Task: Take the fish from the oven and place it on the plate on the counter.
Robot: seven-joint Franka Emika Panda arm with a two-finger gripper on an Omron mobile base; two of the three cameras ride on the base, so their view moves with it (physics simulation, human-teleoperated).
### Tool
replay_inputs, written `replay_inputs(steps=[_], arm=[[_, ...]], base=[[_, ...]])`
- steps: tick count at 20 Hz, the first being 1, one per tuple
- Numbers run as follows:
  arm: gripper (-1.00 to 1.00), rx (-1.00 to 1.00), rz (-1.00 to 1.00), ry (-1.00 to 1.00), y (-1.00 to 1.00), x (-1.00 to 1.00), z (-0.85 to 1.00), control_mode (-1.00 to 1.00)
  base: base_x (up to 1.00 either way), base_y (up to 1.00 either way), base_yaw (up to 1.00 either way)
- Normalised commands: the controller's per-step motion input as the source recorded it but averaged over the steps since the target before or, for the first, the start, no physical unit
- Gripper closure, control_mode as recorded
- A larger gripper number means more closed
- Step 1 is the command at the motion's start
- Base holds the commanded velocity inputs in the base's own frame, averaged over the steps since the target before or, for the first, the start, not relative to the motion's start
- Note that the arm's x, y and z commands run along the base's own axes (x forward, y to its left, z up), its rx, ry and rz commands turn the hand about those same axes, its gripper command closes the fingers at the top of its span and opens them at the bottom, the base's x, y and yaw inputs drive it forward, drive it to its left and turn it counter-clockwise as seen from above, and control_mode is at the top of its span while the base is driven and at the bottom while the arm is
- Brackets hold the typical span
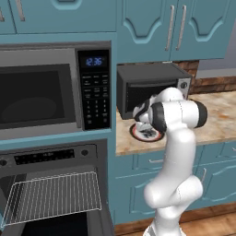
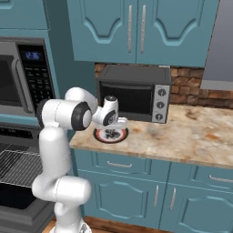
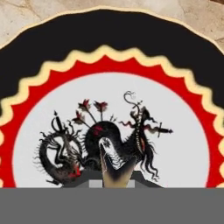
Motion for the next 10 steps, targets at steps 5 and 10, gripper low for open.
replay_inputs(steps=[5, 10], arm=[[1.00, 0.00, 0.00, 0.04, -0.06, 0.05, -0.45, -1.00], [-1.00, 0.00, 0.00, 0.02, -0.01, 0.01, -0.01, -1.00]], base=[[0.00, 0.00, 0.00], [0.00, 0.00, 0.00]])
